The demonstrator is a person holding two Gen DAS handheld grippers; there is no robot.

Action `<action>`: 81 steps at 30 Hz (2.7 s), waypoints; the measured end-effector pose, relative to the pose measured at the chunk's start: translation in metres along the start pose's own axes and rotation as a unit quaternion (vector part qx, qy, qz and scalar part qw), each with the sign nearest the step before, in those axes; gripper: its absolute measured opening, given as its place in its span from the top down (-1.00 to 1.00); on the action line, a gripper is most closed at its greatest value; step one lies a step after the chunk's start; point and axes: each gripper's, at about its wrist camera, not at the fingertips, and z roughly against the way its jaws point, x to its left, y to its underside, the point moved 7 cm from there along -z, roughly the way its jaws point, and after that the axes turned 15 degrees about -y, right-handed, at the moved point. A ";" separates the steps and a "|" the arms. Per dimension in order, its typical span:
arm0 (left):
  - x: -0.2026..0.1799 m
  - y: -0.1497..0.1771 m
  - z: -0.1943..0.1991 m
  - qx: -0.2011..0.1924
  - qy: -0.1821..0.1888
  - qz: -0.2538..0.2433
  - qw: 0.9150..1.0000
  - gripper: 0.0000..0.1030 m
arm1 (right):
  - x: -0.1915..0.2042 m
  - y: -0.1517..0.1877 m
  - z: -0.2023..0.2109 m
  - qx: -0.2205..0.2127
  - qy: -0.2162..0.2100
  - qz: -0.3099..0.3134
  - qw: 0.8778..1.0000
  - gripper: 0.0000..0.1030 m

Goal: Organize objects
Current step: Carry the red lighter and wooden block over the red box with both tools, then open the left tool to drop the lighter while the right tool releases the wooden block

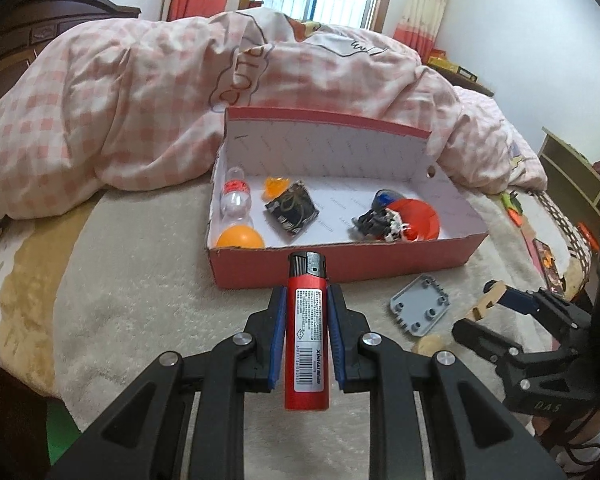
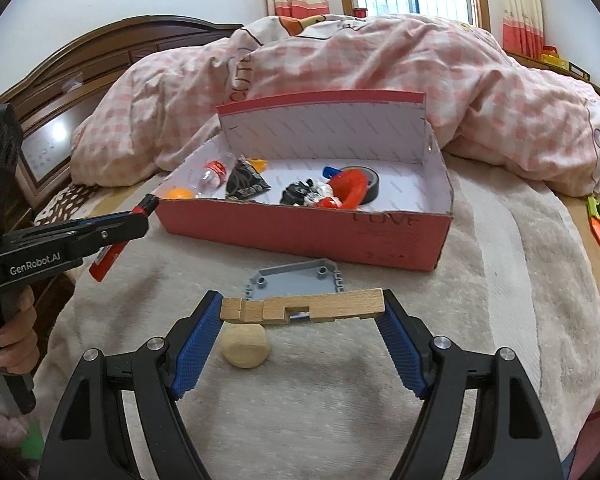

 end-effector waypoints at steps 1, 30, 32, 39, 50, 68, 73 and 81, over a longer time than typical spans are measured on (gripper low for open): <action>-0.001 -0.002 0.000 -0.001 0.001 0.000 1.000 0.64 | 0.001 -0.001 0.000 0.000 -0.002 0.001 1.000 -0.52; -0.049 -0.106 -0.124 0.039 -0.022 -0.002 0.999 0.64 | -0.017 -0.072 -0.024 -0.014 0.010 0.017 1.000 -0.52; -0.051 -0.106 -0.135 0.050 -0.036 -0.008 0.998 0.64 | -0.018 -0.074 -0.026 -0.013 0.008 0.015 1.000 -0.52; -0.049 -0.100 -0.151 0.070 -0.053 -0.010 0.996 0.63 | -0.026 -0.081 -0.034 0.004 0.023 0.034 0.999 -0.52; -0.030 -0.097 -0.136 0.073 -0.054 0.027 0.995 0.27 | -0.043 -0.093 -0.052 0.026 0.033 0.038 0.998 -0.52; -0.020 -0.075 -0.125 0.060 -0.086 0.027 0.994 -0.14 | -0.084 -0.134 -0.114 0.085 0.028 -0.008 0.996 -0.52; -0.025 -0.069 -0.122 0.055 -0.094 0.014 0.994 -0.23 | -0.095 -0.136 -0.126 0.095 0.034 -0.024 0.995 -0.53; -0.031 -0.061 -0.116 0.057 -0.087 0.008 0.995 -0.36 | -0.094 -0.135 -0.122 0.082 0.035 -0.020 0.996 -0.58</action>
